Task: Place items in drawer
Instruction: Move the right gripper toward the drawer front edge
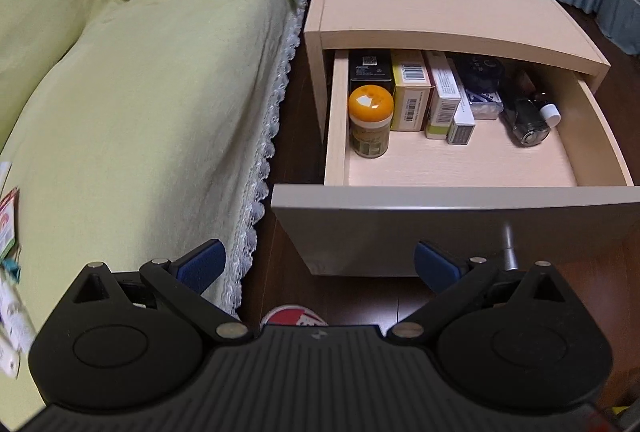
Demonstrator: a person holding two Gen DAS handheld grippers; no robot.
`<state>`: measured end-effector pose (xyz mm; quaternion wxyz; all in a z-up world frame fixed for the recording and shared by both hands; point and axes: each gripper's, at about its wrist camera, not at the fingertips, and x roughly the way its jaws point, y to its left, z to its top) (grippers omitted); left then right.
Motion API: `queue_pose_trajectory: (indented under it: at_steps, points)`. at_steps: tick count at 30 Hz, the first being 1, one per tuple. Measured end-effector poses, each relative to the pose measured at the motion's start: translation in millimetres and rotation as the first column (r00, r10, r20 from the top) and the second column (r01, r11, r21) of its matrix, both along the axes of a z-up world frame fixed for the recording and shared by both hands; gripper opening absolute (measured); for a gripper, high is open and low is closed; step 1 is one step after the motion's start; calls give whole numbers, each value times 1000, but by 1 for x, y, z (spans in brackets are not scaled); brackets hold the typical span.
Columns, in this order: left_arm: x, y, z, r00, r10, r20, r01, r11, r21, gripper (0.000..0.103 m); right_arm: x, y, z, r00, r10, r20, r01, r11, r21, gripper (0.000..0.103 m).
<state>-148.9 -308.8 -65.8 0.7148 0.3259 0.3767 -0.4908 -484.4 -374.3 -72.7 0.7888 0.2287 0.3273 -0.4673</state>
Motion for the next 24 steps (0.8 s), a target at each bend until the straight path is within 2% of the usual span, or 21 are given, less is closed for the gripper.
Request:
queue_pose_trajectory:
  at_steps: [5, 11, 15, 24]
  points:
    - [9, -10, -13, 999, -54, -6, 54, 998, 15, 101, -12, -1, -4, 1000, -15, -18, 15, 999, 29, 72]
    - [16, -17, -19, 991, -132, -1, 132, 991, 14, 101, -29, -6, -8, 999, 39, -26, -38, 997, 71, 73]
    - [18, -21, -25, 990, -144, -1, 144, 989, 28, 101, -31, -10, -15, 997, 72, -17, -70, 992, 104, 73]
    - [17, -25, -27, 988, -157, 1, 156, 987, 28, 101, -18, -13, -31, 990, 125, -68, -116, 986, 118, 70]
